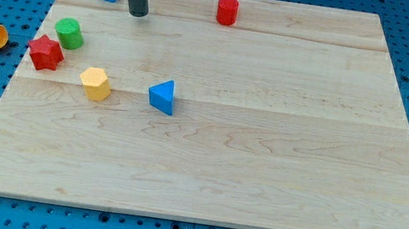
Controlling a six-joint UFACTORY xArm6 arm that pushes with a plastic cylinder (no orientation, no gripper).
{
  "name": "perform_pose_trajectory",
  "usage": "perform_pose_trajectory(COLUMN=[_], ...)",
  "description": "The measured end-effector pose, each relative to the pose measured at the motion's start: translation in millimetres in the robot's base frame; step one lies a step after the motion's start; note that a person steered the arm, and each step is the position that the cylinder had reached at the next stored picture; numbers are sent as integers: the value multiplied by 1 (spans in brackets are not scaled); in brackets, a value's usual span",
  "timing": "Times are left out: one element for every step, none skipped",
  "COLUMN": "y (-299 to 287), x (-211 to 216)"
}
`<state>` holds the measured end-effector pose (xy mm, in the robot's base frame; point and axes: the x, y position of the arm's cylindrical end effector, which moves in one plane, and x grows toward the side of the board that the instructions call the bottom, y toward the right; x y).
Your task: Adjust the red star at the left center
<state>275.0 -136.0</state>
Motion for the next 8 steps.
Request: perform_pose_trajectory(y=[4,-62,-146,-145,-153,-148,-148,-148], x=[8,-4,-5,24,82,128,144,144])
